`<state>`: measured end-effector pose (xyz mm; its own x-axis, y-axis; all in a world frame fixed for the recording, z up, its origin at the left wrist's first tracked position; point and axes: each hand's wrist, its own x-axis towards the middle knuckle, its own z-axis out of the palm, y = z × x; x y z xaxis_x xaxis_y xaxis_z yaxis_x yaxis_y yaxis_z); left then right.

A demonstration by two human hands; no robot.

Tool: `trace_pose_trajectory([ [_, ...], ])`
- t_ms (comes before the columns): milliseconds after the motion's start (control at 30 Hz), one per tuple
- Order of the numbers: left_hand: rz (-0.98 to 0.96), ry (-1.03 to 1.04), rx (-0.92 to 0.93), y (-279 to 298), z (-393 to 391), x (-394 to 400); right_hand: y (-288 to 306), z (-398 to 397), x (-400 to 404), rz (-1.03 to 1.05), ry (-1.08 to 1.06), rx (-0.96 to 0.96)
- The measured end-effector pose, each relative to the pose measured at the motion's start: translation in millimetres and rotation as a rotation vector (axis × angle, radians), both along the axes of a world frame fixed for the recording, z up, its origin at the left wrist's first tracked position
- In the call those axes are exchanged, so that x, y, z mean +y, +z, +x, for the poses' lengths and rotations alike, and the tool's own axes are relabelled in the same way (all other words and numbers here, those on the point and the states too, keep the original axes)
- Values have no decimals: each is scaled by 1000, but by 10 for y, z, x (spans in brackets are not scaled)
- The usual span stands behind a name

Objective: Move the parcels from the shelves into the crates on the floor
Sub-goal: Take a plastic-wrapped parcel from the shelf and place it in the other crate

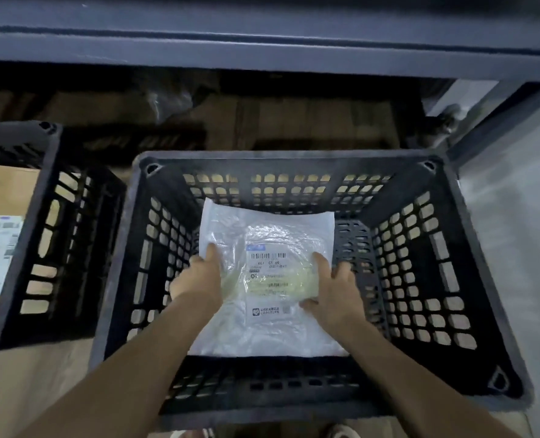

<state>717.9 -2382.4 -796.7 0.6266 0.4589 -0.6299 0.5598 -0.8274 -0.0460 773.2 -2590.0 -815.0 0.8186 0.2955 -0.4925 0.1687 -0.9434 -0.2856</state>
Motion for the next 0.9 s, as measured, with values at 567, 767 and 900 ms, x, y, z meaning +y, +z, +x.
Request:
trace_pose_trajectory([
  [567, 201, -195, 190, -1045, 170, 358, -1073, 237, 499, -60, 208, 9],
  [767, 563, -572, 246, -1150, 294, 282, -1100, 353, 585, -165, 622, -249],
  [900, 486, -691, 190, -1238, 294, 300, -1221, 453, 721, -152, 757, -199],
])
